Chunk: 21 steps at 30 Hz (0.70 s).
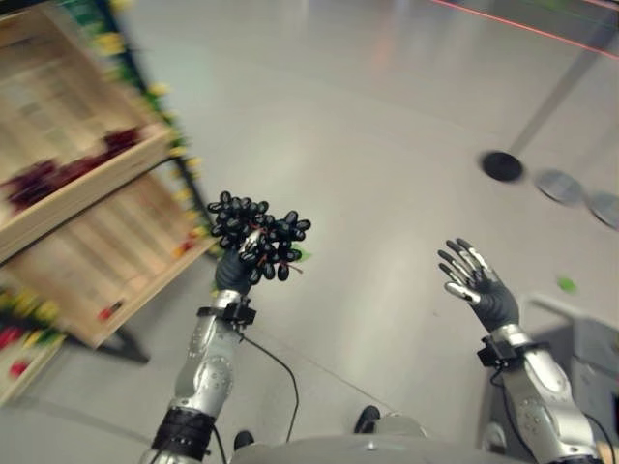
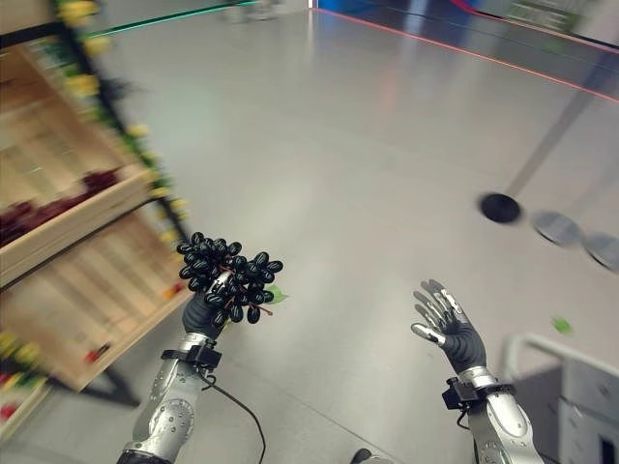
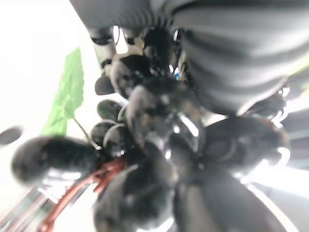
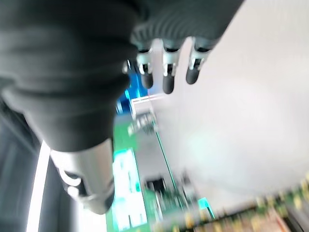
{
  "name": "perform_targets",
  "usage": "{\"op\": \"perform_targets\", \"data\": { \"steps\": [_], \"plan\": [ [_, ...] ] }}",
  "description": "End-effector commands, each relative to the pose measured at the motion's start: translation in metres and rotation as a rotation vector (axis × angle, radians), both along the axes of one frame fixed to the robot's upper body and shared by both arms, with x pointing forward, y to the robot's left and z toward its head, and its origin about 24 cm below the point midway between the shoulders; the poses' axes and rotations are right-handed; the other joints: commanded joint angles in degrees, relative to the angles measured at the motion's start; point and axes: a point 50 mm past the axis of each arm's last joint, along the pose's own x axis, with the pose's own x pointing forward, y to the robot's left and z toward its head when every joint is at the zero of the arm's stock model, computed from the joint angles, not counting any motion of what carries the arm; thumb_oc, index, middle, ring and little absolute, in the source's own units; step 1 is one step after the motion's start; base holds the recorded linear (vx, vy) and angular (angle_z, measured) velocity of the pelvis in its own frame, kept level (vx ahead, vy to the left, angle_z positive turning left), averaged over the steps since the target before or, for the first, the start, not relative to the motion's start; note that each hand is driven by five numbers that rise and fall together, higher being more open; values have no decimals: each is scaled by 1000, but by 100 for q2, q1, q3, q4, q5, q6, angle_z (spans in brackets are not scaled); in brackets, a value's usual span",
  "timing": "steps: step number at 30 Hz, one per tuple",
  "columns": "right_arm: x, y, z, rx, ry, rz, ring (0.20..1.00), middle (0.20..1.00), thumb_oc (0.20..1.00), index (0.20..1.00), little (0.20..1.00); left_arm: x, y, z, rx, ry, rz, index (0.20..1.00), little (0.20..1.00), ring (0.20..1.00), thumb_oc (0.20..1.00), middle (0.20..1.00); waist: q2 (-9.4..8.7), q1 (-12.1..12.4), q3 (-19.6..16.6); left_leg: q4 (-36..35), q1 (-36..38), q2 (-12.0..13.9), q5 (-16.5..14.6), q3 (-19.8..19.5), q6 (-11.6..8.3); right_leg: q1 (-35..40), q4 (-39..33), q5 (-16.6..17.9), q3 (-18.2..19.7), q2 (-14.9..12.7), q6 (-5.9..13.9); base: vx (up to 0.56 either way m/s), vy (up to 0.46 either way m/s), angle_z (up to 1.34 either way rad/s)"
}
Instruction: Pick up the fruits from the basket on one side to the basket on the other side
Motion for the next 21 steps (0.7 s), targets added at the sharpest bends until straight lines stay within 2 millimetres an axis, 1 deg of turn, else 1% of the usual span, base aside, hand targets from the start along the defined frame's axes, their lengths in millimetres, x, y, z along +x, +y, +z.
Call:
{"op": "perform_targets", "data": {
  "steps": [1, 3, 4, 5, 6, 7, 8, 9, 10, 11, 12, 13, 14, 15, 16, 17, 18, 19, 20, 21],
  "plan": [
    [18, 6, 33, -6, -173, 12, 1000, 1000, 1000, 1000, 1000, 6, 16, 47, 91, -221, 6, 200, 200, 200, 200, 200, -256, 230, 65, 472, -113, 67, -390, -377, 195, 326, -805, 593, -82, -96, 331, -5, 341, 68],
    [21, 10, 35, -1, -183, 8, 1000, 1000, 1000, 1000, 1000, 4, 19, 46, 83, -217, 19, 200, 200, 200, 200, 200, -320, 337, 109, 702, -216, -115, -588, -530, 295, 351, -799, 663, -48, -273, 404, 21, 260, 76],
    [21, 10, 35, -1, -184, 8, 1000, 1000, 1000, 1000, 1000, 4, 19, 46, 84, -218, 19, 200, 200, 200, 200, 200, -327, 334, 113, 727, -229, -123, -603, -533, 303, 349, -792, 664, -48, -284, 411, -5, 315, 57],
    [28, 19, 38, 22, -207, -3, 1000, 1000, 1000, 1000, 1000, 6, 23, 51, 107, -232, 58, 200, 200, 200, 200, 200, -386, 513, 185, 934, -362, -368, -738, -692, 378, 408, -790, 862, -15, -463, 532, 2, 316, 49],
    [31, 22, 39, 24, -217, -5, 1000, 1000, 1000, 1000, 1000, 6, 25, 52, 109, -234, 68, 200, 200, 200, 200, 200, -399, 566, 206, 1056, -436, -494, -811, -750, 427, 425, -796, 960, 13, -548, 576, -66, 457, 57],
    [34, 23, 40, 22, -223, -9, 1000, 1000, 1000, 1000, 1000, 5, 27, 53, 115, -242, 79, 200, 200, 200, 200, 200, -453, 609, 235, 1129, -559, -680, -751, -757, 532, 403, -807, 1060, -47, -707, 526, -57, 384, 41],
    [36, 27, 39, 28, -223, -3, 1000, 1000, 1000, 1000, 1000, 5, 29, 55, 131, -251, 92, 200, 200, 200, 200, 200, -463, 688, 214, 1173, -613, -791, -777, -828, 579, 432, -766, 1044, -43, -784, 542, -68, 263, 41],
    [36, 27, 39, 29, -224, -3, 1000, 1000, 1000, 1000, 1000, 5, 30, 56, 132, -251, 92, 200, 200, 200, 200, 200, -468, 680, 209, 1181, -625, -798, -779, -832, 583, 425, -758, 1041, -47, -793, 546, 49, 333, 48],
    [38, 30, 39, 36, -220, -17, 1000, 1000, 1000, 1000, 1000, 7, 31, 54, 129, -238, 107, 200, 200, 200, 200, 200, -407, 648, 176, 1165, -643, -979, -807, -1049, 710, 329, -517, 908, 486, -685, 451, 49, 220, 48],
    [38, 30, 39, 36, -220, -17, 1000, 1000, 1000, 1000, 1000, 7, 31, 54, 129, -238, 107, 200, 200, 200, 200, 200, -408, 650, 175, 1166, -645, -978, -807, -1047, 710, 326, -516, 907, 488, -685, 451, 110, 325, 50],
    [37, 30, 37, 45, -215, -28, 1000, 1000, 1000, 1000, 1000, 7, 30, 51, 132, -226, 104, 200, 200, 200, 200, 200, -378, 508, 134, 1001, -579, -1123, -720, -1258, 771, 167, -414, 838, 1247, -429, 406, 271, 360, 69],
    [29, 21, 31, 14, -185, -49, 1000, 1000, 1000, 1000, 1000, 7, 27, 46, 136, -206, 107, 200, 200, 200, 200, 200, -269, 223, 95, 711, -373, -1315, -599, -1689, 862, -67, -287, 445, 2562, 340, 275, 267, 360, 93],
    [29, 21, 31, 14, -185, -49, 1000, 1000, 1000, 1000, 1000, 7, 27, 46, 136, -206, 107, 200, 200, 200, 200, 200, -272, 218, 86, 692, -381, -1321, -576, -1692, 863, -78, -294, 457, 2559, 333, 275, 325, 357, 194],
    [24, 14, 23, -1, -153, -85, 1000, 1000, 1000, 1000, 1000, 5, 23, 41, 155, -182, 100, 200, 200, 200, 200, 200, -230, 77, 98, 444, -246, -1437, -445, -2047, 905, -249, -337, 406, 2805, 622, 196, 163, 140, 153],
    [24, 11, 22, -21, -145, -97, 1000, 1000, 1000, 1000, 1000, 6, 23, 42, 172, -186, 101, 200, 200, 200, 200, 200, -213, 15, 90, 347, -225, -1475, -356, -2177, 928, -398, -419, 448, 2909, 708, 203, 167, 139, 126],
    [24, 11, 22, -21, -145, -97, 1000, 1000, 1000, 1000, 1000, 6, 23, 42, 172, -186, 101, 200, 200, 200, 200, 200, -213, 15, 90, 347, -225, -1475, -356, -2177, 928, -398, -419, 448, 2909, 708, 203, 208, 107, 68],
    [25, 7, 19, -15, -135, -132, 1000, 1000, 1000, 1000, 1000, 5, 22, 42, 177, -182, 105, 200, 200, 200, 200, 200, -116, -172, 141, 204, -42, -1518, -299, -2510, 972, -755, -594, 461, 3369, 1039, 199, 154, 73, 75],
    [25, 7, 19, -15, -135, -132, 1000, 1000, 1000, 1000, 1000, 5, 22, 42, 177, -182, 106, 200, 200, 200, 200, 200, -122, -179, 132, 193, -56, -1525, -278, -2514, 971, -769, -602, 475, 3367, 1031, 201, 231, 116, 105],
    [25, 6, 17, -15, -126, -137, 1000, 1000, 1000, 1000, 1000, 5, 21, 41, 176, -178, 106, 200, 200, 200, 200, 200, -135, -234, 151, 172, -1, -1624, -247, -2696, 989, -955, -724, 551, 3620, 1157, 234, 220, 52, 85],
    [25, 4, 15, -28, -114, -152, 1000, 1000, 1000, 1000, 1000, 5, 18, 39, 193, -176, 95, 200, 200, 200, 200, 200, -141, -260, 185, 136, 158, -1735, -270, -3008, 1030, -1088, -922, 674, 3753, 1276, 278, 302, 54, 91]
  ]
}}
